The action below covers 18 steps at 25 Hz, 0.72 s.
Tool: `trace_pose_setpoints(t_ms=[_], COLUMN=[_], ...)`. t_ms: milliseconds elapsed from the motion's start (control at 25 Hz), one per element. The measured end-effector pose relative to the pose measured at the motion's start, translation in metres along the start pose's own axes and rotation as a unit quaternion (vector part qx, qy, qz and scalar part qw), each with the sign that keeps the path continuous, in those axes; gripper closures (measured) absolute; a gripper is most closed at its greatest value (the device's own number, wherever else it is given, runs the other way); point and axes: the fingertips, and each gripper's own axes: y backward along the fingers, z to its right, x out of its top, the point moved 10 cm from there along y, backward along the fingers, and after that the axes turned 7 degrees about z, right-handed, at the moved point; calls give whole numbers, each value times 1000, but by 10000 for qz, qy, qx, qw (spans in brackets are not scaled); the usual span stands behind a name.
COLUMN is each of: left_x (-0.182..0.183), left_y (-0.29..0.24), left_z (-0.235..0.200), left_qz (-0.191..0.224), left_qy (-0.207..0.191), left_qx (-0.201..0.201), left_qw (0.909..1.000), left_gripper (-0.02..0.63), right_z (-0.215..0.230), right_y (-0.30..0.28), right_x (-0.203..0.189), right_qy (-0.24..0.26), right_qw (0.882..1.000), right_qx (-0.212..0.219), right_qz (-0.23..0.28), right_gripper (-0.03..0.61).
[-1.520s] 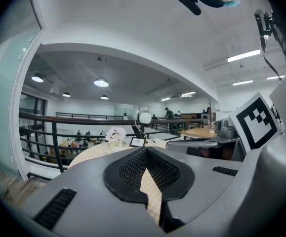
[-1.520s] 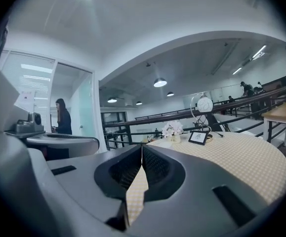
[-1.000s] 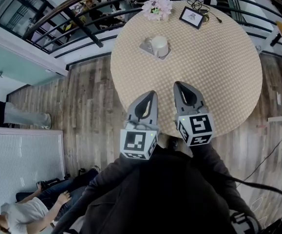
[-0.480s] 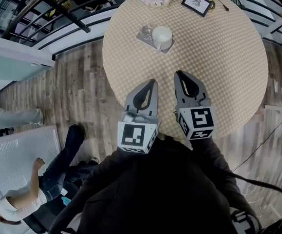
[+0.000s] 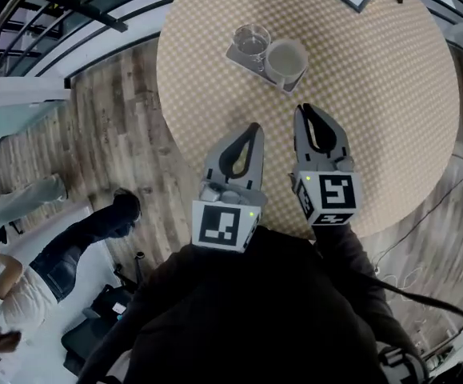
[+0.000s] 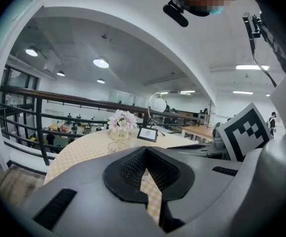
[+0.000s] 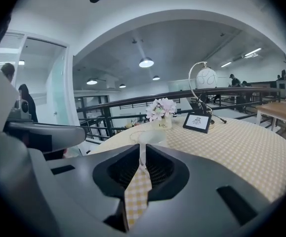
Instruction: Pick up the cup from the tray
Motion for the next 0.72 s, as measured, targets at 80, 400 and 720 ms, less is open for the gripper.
trace_pose_setpoints(t_ms=[80, 400, 720], left_x=[-5, -31, -50], left_y=[-11, -50, -71], left_z=[-15, -51, -72], left_qz=[-123, -526, -836], left_qy=[97, 496, 756], left_qx=[-43, -188, -233], left_qw=[9999, 9972, 9934], left_gripper=[609, 609, 609], right_z=[1, 12, 12], right_y=[-15, -75, -114], right_x=[-3, -23, -32], right_qy=[-19, 28, 430], right_qw=[9999, 9990, 9965], right_qx=[-109, -170, -19], right_qz=[5, -421, -723], right_gripper=[567, 256, 183])
